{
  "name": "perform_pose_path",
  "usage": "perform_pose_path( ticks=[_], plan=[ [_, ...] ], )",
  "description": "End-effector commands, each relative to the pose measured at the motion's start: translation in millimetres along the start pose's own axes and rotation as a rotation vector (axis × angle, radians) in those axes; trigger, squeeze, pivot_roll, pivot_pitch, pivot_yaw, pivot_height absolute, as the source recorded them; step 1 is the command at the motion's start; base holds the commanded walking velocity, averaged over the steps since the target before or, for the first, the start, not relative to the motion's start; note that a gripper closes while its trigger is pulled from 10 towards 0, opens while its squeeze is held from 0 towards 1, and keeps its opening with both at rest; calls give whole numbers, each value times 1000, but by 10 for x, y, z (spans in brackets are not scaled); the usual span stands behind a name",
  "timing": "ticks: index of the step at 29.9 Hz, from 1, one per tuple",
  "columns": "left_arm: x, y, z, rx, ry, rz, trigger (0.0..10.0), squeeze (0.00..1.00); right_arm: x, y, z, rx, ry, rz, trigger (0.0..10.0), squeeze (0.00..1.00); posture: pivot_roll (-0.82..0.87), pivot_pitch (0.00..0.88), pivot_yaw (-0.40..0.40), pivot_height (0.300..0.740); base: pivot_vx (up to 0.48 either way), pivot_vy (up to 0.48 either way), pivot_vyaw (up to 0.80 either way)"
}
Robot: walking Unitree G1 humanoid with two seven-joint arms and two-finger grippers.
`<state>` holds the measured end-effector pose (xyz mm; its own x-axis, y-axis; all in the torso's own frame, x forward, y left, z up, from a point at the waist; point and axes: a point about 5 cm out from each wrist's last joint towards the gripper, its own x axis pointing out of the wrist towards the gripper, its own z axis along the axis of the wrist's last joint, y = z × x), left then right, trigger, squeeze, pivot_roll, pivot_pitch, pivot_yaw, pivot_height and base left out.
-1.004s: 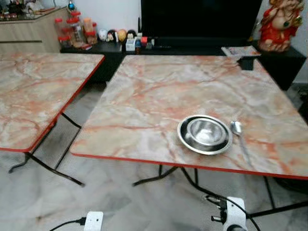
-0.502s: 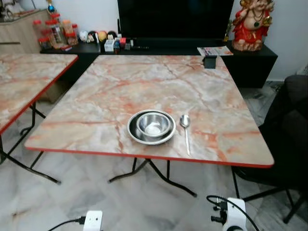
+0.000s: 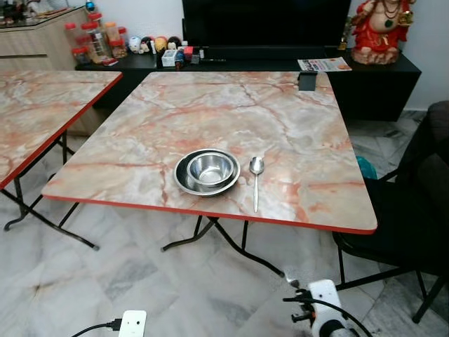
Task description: Setting the table
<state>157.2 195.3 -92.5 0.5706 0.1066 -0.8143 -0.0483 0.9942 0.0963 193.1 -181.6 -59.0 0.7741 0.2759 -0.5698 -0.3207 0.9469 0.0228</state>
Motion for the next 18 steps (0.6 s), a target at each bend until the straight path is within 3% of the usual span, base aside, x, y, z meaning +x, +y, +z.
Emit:
perform_pose_path(
  ticks=[1,5,8,13,14,18],
  plan=[
    [3,18,6,2,4,3,10000,0,150,79,407,-102,-112,181,10000,0,-80,0,31,732,0,0,0],
    [5,12,14,-7,1,6,10000,0,233,224,760,-167,-201,366,10000,0,-72,0,25,732,0,0,0],
    [1,21,-3,-12,5,10,10000,0,254,429,1099,-207,-289,553,10000,0,-66,0,23,732,0,0,0],
    [-1,28,-6,-18,4,15,10000,0,214,557,1390,-169,-390,651,10000,0,-61,0,20,732,0,0,0],
    [-1,34,-5,-23,2,19,10000,0,161,632,1581,-145,-458,706,10000,0,-57,0,20,732,0,0,0],
    [-1,36,2,-27,-3,21,10000,0,68,722,1896,-107,-569,753,10000,0,-58,0,21,732,0,0,0]
  ],
)
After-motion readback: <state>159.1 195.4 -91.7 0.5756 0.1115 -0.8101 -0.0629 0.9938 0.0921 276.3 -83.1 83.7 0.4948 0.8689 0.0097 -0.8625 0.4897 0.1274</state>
